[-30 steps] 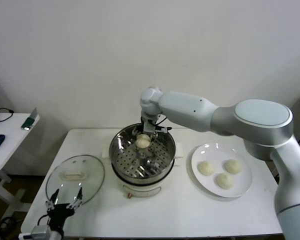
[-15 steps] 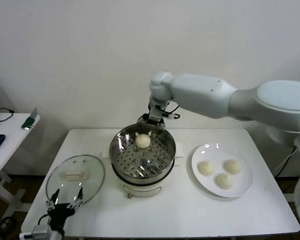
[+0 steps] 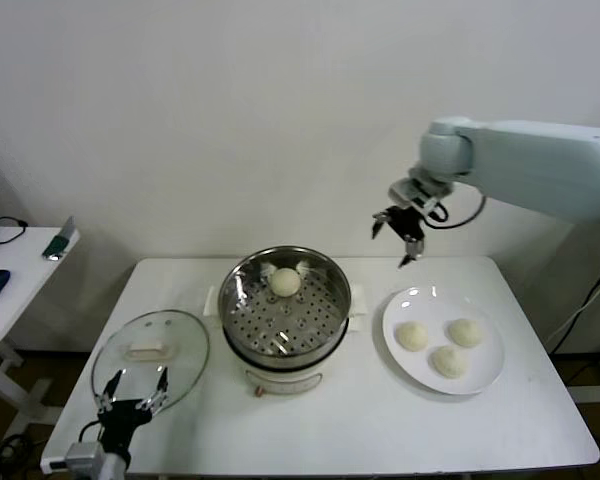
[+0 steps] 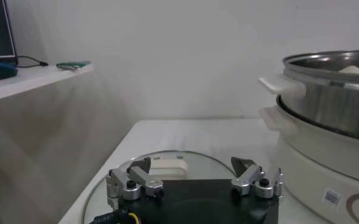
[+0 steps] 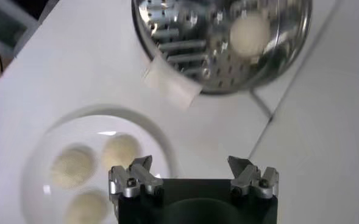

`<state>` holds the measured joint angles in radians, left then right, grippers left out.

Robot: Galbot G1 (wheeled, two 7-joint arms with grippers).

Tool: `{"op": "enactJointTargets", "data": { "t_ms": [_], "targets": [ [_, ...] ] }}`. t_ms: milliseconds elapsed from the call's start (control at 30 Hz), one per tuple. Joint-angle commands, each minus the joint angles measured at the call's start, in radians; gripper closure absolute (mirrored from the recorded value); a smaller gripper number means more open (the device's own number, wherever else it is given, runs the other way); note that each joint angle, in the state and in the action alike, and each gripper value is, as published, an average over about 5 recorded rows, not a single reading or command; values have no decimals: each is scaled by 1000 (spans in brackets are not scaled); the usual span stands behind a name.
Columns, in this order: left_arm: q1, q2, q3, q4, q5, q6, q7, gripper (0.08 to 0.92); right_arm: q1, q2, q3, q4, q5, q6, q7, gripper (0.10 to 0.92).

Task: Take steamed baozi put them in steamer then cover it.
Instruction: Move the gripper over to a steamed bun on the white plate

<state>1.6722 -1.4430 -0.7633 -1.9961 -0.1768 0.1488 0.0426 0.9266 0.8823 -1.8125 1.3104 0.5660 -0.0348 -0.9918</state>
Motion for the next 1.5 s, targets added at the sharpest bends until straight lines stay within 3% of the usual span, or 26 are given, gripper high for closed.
{"op": "enactJointTargets", "data": {
  "t_ms": [33,333,800,1500],
  "targets": [
    [-5,1,0,5,-1,-1,0,177,2,-213,-95,162,75,-255,70,203],
    [-6,0,1,9,3,-2,0,177,-219,-231,35,117,2,-311,135,203],
    [7,-6,-4,11,11,-8,-1,177,-493,-130,263,-53,-104,-311,149,203],
    [7,-6,-7,21,16,-10,-1,177,-628,-29,375,-195,-148,-304,171,203]
  ]
}}
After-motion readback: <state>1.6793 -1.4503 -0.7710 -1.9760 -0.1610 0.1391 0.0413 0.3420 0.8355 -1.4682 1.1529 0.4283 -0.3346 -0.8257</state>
